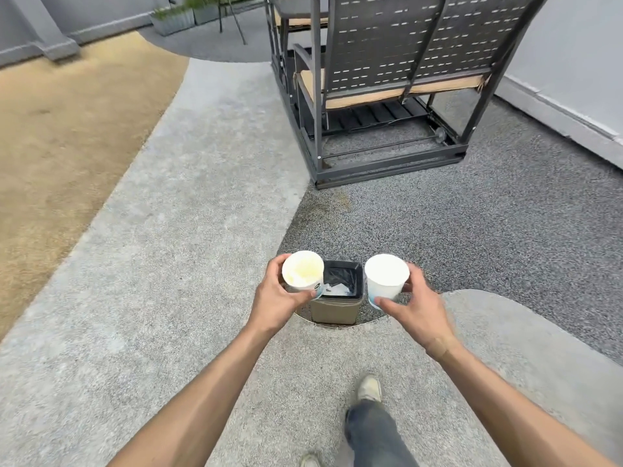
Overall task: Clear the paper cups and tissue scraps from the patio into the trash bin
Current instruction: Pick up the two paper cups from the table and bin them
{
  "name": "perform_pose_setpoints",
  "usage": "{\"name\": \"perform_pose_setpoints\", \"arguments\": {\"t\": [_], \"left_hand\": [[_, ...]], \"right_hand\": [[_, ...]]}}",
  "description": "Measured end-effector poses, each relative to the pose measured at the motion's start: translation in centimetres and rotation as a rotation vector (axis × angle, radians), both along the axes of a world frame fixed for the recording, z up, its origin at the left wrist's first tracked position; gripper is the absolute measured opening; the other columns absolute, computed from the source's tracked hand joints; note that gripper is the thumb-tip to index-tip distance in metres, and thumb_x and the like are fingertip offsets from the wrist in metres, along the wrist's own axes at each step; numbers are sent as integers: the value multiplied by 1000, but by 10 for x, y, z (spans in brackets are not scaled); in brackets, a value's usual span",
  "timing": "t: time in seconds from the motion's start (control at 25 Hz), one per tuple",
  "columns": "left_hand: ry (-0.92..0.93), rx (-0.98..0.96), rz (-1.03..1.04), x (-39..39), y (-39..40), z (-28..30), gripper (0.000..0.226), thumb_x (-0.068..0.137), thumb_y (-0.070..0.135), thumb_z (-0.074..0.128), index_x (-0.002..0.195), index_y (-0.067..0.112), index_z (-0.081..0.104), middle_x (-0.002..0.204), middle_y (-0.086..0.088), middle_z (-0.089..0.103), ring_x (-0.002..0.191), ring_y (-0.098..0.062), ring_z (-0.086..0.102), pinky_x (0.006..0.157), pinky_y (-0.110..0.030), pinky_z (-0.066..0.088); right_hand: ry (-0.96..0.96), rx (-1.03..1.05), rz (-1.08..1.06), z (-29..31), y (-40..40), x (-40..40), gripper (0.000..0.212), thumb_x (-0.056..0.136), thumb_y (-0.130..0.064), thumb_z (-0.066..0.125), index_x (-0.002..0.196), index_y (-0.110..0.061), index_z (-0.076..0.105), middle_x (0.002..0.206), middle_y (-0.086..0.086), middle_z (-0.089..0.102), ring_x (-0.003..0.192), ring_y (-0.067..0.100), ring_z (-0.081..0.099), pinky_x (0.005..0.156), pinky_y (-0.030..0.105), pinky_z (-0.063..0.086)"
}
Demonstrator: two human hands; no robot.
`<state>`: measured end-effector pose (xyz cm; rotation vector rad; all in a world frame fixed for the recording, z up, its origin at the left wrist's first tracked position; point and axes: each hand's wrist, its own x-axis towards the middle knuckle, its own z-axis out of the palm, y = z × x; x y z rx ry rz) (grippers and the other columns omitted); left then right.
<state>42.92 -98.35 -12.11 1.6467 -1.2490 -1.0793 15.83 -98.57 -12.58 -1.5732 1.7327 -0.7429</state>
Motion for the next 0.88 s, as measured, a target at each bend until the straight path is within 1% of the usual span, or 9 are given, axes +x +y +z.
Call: {"name": "perform_pose_setpoints", "arguments": {"t": [0.08, 0.24, 0.28, 0.36, 0.4, 0.52, 0.6, 0.76, 0.88], "left_hand": [[-20, 15, -4, -6, -38, -7, 83, 60, 28, 92, 125, 45, 43, 115, 25, 56, 108, 3, 53, 83, -16, 41], [-14, 45, -2, -26, -117, -22, 83, 58, 29, 93, 124, 43, 44, 111, 26, 57, 102, 18, 52, 75, -3, 42], [-15, 57, 6, -32, -135, -24, 83, 58, 28, 93, 125, 42, 44, 111, 26, 57, 103, 17, 52, 77, -3, 43], [-15, 104, 31, -42, -171, -29, 84, 59, 28, 92, 127, 41, 43, 112, 26, 56, 105, 12, 52, 86, -12, 45], [-22, 117, 40, -47, -186, -31, 85, 59, 29, 92, 128, 41, 42, 112, 27, 55, 105, 13, 51, 87, -13, 44], [-42, 153, 56, -55, -229, -44, 85, 59, 34, 92, 123, 48, 39, 108, 32, 52, 98, 21, 48, 76, -2, 37], [-51, 175, 72, -56, -249, -56, 85, 59, 33, 92, 124, 48, 39, 109, 31, 52, 102, 15, 51, 78, -6, 38], [-85, 251, 69, -47, -287, -98, 85, 61, 35, 91, 128, 41, 38, 112, 29, 50, 117, -9, 48, 98, -29, 40], [-113, 313, 77, -37, -305, -142, 85, 63, 32, 90, 128, 43, 37, 112, 22, 51, 119, -12, 47, 97, -30, 39]], "right_hand": [[-10, 27, 5, -11, -36, -4, 84, 66, -43, 81, 133, -39, 31, 125, -4, 60, 110, 12, 54, 99, 43, 45], [-41, 65, 39, -27, -120, -18, 82, 67, -41, 80, 133, -36, 33, 124, -6, 60, 108, 10, 54, 95, 34, 42], [-46, 78, 47, -28, -141, -22, 81, 68, -39, 81, 133, -36, 33, 124, -6, 59, 106, 10, 53, 94, 33, 41], [-55, 112, 69, -31, -182, -31, 82, 68, -38, 81, 134, -35, 32, 123, -7, 58, 105, 8, 52, 92, 31, 40], [-58, 125, 75, -33, -199, -34, 83, 68, -38, 81, 135, -35, 31, 123, -7, 58, 106, 8, 52, 92, 31, 40], [-70, 190, 82, -44, -247, -42, 86, 69, -35, 81, 138, -33, 30, 128, -3, 58, 111, 11, 53, 97, 37, 41], [-83, 242, 91, -57, -267, -41, 88, 69, -33, 82, 139, -30, 30, 130, -1, 57, 115, 14, 53, 101, 40, 41], [-67, 337, 67, -99, -296, -32, 88, 69, -31, 83, 140, -29, 31, 131, 0, 57, 113, 12, 51, 100, 41, 40], [-40, 402, 17, -143, -316, -24, 89, 68, -32, 83, 140, -29, 30, 130, 1, 58, 114, 14, 52, 98, 44, 41]]}}
